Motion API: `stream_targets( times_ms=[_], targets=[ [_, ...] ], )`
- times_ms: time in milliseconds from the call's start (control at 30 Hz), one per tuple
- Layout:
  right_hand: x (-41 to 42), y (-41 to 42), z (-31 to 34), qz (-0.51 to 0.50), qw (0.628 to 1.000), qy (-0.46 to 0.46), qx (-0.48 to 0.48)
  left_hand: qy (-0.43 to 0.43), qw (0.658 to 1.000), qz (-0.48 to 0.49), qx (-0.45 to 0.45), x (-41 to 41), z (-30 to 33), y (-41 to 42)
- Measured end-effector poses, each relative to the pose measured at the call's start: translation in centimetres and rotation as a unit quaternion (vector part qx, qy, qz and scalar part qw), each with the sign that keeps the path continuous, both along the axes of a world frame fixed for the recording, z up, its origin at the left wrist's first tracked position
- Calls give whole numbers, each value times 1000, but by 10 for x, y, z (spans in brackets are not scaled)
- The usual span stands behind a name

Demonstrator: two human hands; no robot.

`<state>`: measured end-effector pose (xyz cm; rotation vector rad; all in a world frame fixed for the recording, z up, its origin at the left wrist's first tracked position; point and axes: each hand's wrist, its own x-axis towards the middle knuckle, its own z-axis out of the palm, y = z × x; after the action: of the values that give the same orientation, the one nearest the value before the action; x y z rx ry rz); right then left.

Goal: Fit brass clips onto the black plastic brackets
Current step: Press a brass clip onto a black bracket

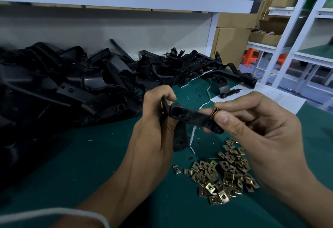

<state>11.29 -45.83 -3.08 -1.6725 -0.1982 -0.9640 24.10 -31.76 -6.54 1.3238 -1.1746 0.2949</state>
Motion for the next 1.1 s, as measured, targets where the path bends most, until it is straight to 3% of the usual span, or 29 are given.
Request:
stream_targets(
  times_ms=[233, 467, 833, 967, 1033, 1100],
  targets=[
    [0, 6, -9, -85, 986, -16, -143, -34, 998, 58, 7, -2, 7, 2],
    [4, 6, -16, -167, 974, -52, -142, -45, 997, 68, 19, -5, 8, 1],
    [2, 9, -9, -202, 963, -7, -176, -55, 997, 58, 6, -4, 5, -1],
    [6, 0, -16, -172, 975, 37, -136, 41, 994, 89, -39, 8, -4, -1],
    [9, -9, -19, -174, 953, 98, -227, 96, 988, 111, -57, 17, -7, 2],
    [12, -13, -24, -122, 918, 164, -341, 95, 985, 127, -67, 21, -7, 4]
  ],
)
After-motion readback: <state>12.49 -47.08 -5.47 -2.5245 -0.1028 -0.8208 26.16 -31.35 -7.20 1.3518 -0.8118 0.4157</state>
